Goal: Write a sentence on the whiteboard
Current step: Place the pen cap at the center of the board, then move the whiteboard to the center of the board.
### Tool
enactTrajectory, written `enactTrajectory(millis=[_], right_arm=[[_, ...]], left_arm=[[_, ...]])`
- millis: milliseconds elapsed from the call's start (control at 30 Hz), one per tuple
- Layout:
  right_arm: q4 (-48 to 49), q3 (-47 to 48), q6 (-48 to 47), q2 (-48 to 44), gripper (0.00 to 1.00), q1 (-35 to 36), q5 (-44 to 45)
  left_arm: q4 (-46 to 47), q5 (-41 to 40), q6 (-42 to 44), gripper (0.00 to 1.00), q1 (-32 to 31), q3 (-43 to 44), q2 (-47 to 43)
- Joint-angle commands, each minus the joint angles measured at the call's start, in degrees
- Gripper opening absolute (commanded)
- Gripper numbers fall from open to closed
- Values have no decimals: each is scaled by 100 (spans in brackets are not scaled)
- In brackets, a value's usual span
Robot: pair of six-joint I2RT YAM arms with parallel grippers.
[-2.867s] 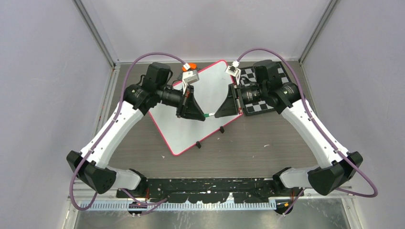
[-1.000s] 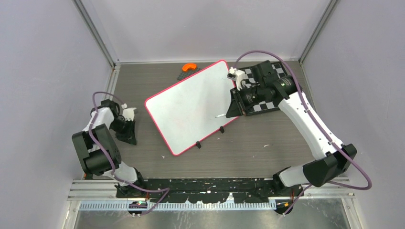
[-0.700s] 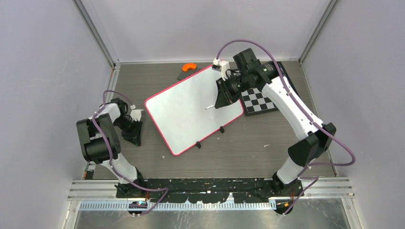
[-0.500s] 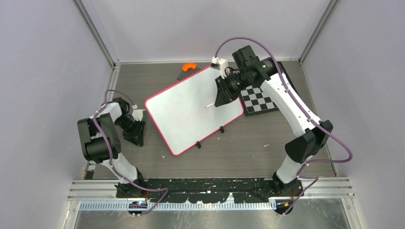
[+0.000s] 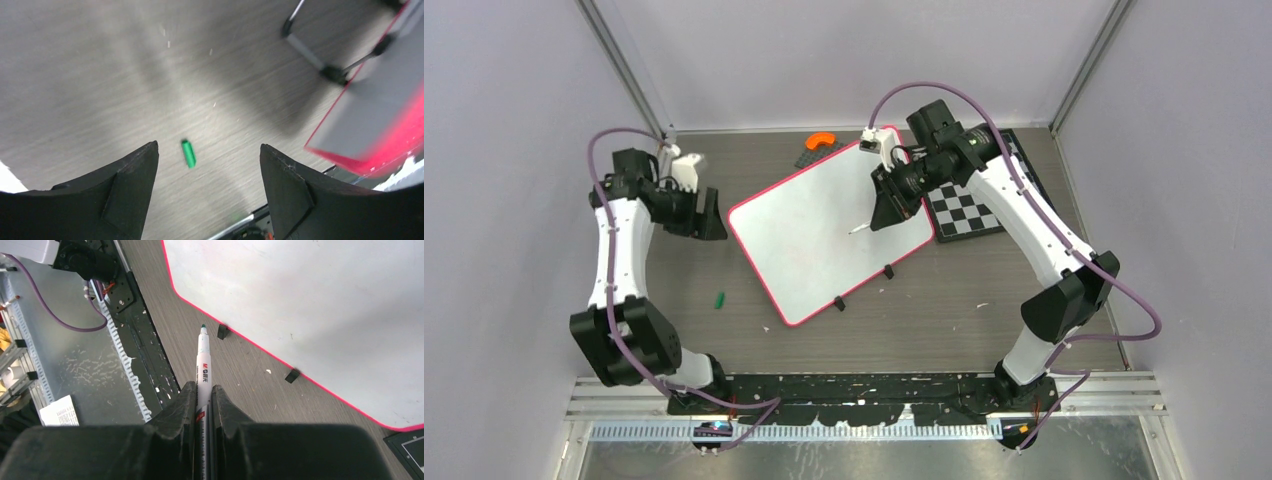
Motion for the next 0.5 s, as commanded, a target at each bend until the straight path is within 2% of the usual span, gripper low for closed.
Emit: enactTrajectory(millis=[0, 200, 467], right_arm=[[238, -96, -211, -362, 0, 22, -511], [559, -540, -134, -716, 0, 14, -482], [602, -577, -26, -927, 0, -78, -373]], left_arm=[[-26, 1304, -796, 77, 86, 762, -537], [749, 3192, -2394, 77, 7, 1830, 110], [1357, 3117, -2735, 79, -869, 2519, 1205]])
